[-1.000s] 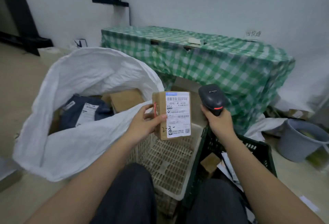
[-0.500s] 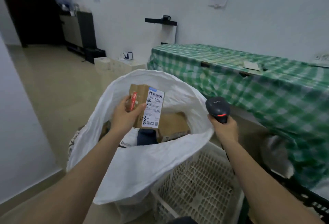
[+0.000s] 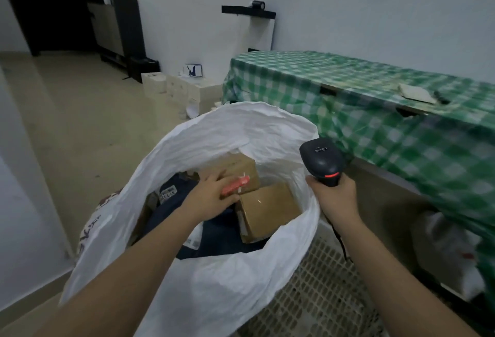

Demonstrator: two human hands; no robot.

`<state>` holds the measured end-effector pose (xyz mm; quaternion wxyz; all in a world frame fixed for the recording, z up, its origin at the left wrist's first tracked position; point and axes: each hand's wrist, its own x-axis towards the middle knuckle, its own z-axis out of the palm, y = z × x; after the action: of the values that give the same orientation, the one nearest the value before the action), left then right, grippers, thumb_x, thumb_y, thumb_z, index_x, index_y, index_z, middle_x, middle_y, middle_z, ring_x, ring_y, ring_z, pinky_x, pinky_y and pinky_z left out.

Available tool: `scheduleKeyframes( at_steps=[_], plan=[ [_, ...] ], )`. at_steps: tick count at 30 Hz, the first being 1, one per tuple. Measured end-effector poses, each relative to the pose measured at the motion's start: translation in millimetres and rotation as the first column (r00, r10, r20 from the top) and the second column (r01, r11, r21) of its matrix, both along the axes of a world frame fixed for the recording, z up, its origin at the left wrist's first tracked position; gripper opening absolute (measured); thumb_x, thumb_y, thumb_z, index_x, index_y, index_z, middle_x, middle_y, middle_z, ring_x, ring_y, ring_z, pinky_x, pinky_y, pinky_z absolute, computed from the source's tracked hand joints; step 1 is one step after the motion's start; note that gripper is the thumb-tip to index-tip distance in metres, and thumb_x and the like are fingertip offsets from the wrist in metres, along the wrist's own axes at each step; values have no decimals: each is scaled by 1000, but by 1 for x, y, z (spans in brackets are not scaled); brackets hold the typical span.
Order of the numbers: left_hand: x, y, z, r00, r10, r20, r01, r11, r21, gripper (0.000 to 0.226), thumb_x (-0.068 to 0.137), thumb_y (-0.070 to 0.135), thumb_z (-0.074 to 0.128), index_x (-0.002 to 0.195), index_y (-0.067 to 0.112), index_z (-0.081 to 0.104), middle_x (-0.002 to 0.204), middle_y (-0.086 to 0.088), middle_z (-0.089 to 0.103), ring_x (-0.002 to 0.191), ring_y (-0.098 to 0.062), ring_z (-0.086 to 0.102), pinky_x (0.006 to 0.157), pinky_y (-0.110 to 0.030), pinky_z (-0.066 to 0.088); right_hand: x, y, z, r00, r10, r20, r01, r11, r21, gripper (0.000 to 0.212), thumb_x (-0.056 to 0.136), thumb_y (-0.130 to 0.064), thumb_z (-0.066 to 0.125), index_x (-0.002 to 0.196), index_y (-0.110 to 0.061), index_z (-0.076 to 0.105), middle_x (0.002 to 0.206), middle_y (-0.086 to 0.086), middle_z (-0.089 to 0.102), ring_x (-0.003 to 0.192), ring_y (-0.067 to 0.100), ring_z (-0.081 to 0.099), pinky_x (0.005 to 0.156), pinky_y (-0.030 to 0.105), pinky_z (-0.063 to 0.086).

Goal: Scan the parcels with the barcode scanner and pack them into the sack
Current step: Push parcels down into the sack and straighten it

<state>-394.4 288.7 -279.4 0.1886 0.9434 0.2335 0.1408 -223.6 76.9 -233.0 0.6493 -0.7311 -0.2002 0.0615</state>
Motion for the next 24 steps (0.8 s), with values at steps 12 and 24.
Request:
scheduleKeyframes(
  at_steps=[12, 24],
  plan=[
    [18, -11, 32, 953, -34, -301, 34, 999, -4, 49, 92, 24, 60, 132, 14, 34, 137, -10, 46, 107, -28, 54, 75, -31, 42, 1, -47, 32, 997, -68, 39, 69, 997, -22, 23, 69, -16, 83, 89, -16, 71, 86, 2, 73, 90, 18, 68, 80, 43, 55],
    [-24, -128, 94, 935, -64, 349, 184, 929, -321, 26, 96, 17, 56, 121, 18, 59, 120, 4, 59, 107, -9, 55, 90, -22, 42, -49, -160, 42, 995, -62, 83, 74, 987, -146, 27, 75, -22, 82, 97, -15, 68, 91, 5, 70, 84, 15, 61, 71, 31, 44]
  ],
)
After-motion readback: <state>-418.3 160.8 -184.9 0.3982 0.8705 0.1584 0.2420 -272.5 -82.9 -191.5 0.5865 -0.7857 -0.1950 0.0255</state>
